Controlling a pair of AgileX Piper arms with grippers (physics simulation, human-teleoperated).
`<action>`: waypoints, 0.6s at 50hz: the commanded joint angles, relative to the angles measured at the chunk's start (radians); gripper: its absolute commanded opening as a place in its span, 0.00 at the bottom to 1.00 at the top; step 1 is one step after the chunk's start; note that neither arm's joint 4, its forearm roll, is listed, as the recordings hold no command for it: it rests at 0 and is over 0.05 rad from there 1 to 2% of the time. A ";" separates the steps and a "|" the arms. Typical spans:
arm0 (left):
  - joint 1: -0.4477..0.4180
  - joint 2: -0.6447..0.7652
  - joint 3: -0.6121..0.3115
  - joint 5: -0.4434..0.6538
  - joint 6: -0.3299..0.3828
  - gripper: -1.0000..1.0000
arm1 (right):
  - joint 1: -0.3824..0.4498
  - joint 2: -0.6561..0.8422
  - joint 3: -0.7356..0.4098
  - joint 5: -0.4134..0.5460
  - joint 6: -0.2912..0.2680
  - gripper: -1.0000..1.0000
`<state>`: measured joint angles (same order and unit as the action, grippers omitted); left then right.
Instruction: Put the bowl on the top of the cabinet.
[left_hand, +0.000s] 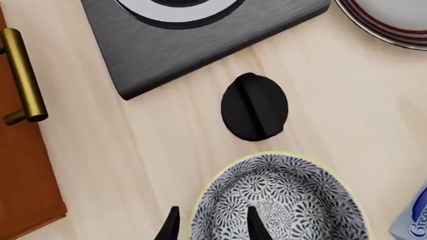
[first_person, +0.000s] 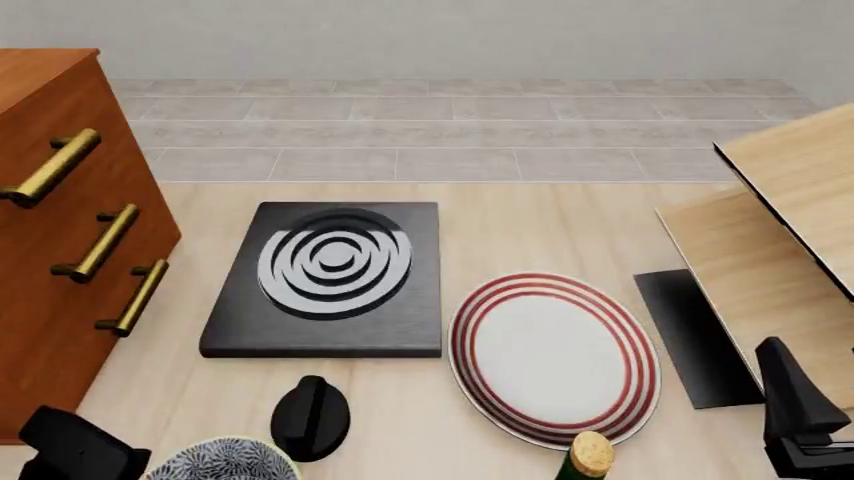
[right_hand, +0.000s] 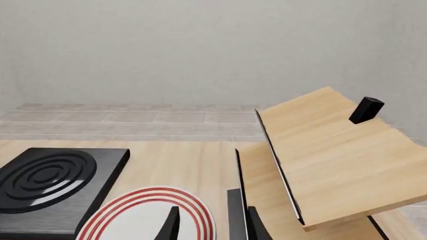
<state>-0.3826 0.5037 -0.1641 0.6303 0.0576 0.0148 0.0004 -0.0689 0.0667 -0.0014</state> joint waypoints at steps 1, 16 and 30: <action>0.003 0.029 0.030 -0.047 0.005 1.00 | 0.000 0.000 0.000 0.000 0.000 1.00; -0.004 0.092 0.079 -0.137 0.014 1.00 | 0.000 0.000 0.000 0.000 0.000 1.00; 0.017 0.180 0.110 -0.233 0.030 1.00 | 0.000 0.000 0.000 0.000 0.000 1.00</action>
<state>-0.3737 0.6325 -0.0764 0.4566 0.0801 0.0148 0.0004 -0.0689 0.0667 -0.0015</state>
